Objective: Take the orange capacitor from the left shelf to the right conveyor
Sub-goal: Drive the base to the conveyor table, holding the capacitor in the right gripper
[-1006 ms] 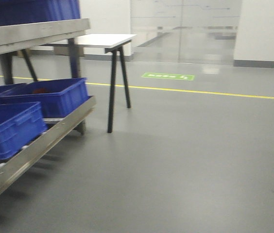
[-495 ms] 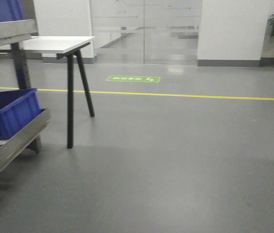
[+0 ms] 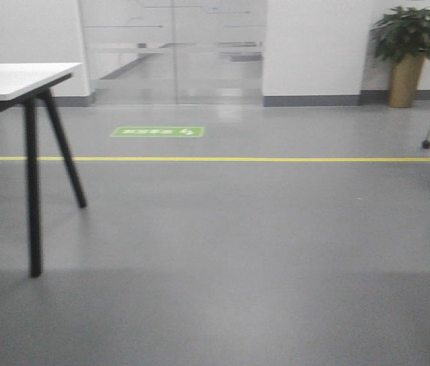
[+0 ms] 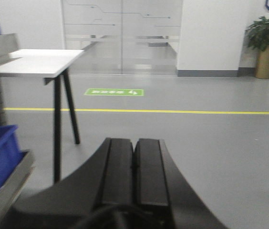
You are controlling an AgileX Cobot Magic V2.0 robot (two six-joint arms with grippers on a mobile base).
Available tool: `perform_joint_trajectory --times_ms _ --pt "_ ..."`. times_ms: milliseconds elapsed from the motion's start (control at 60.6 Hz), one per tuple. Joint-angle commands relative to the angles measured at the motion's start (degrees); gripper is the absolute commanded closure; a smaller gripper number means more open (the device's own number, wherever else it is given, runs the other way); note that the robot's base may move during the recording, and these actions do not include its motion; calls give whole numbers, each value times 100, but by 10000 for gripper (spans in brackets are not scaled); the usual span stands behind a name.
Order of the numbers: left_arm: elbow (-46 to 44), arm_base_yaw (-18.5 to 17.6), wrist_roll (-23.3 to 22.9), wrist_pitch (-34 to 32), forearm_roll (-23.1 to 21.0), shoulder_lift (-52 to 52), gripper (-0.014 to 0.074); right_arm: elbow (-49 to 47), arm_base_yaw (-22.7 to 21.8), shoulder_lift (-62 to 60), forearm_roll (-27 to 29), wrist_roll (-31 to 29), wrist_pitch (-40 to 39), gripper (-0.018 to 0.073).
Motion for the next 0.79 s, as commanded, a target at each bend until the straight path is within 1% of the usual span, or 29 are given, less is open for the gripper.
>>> perform_joint_trajectory --times_ms 0,775 --pt "-45 -32 0 -475 -31 58 701 -159 -15 -30 -7 -38 -532 508" --pt "-45 -32 0 -475 -31 58 701 -159 -15 -30 -7 -38 -532 508"
